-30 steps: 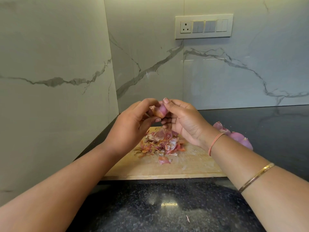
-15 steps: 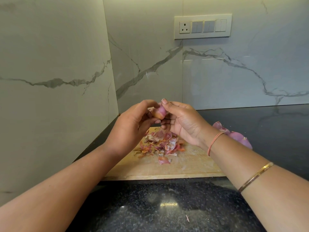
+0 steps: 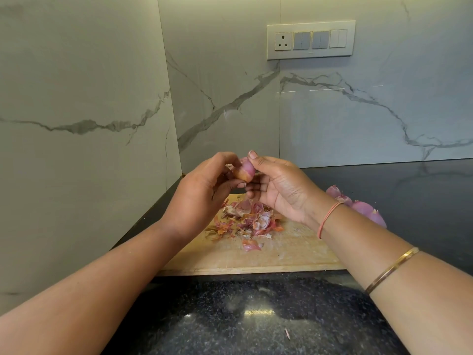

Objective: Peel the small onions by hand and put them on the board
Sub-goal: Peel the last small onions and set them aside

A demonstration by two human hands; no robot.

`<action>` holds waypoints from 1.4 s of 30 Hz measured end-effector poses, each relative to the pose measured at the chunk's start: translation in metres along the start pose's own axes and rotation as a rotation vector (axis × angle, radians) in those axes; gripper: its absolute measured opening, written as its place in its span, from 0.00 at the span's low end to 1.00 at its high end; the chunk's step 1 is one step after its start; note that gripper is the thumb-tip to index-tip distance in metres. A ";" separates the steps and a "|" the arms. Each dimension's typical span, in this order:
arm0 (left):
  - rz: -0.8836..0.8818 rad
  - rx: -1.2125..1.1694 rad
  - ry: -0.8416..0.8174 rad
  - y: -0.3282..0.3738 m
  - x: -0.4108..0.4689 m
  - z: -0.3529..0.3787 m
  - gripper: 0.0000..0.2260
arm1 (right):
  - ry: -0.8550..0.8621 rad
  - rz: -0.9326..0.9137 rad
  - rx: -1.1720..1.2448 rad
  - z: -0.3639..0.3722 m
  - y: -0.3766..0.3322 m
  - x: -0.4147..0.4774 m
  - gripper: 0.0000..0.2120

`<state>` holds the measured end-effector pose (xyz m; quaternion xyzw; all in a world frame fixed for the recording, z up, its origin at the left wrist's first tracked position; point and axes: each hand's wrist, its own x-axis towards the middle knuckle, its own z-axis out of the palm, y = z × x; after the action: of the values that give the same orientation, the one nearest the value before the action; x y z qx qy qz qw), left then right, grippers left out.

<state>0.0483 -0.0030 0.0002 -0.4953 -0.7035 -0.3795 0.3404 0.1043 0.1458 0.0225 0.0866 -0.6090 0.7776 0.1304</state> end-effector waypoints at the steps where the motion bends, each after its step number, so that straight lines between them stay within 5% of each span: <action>1: 0.017 0.020 0.016 0.000 0.000 0.000 0.09 | 0.002 0.002 0.015 0.001 -0.001 0.000 0.10; 4: 0.035 0.076 0.048 -0.001 0.000 0.002 0.04 | 0.002 -0.006 0.031 0.001 -0.002 0.000 0.10; 9: -0.044 0.000 -0.019 0.002 0.000 -0.001 0.15 | 0.004 0.000 -0.017 0.000 0.001 0.000 0.10; 42: 0.031 0.139 0.024 0.002 -0.001 0.001 0.13 | 0.017 0.045 0.059 -0.001 -0.001 -0.003 0.11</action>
<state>0.0506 -0.0024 -0.0005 -0.4766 -0.7162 -0.3304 0.3883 0.1072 0.1465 0.0227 0.0699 -0.5865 0.7986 0.1155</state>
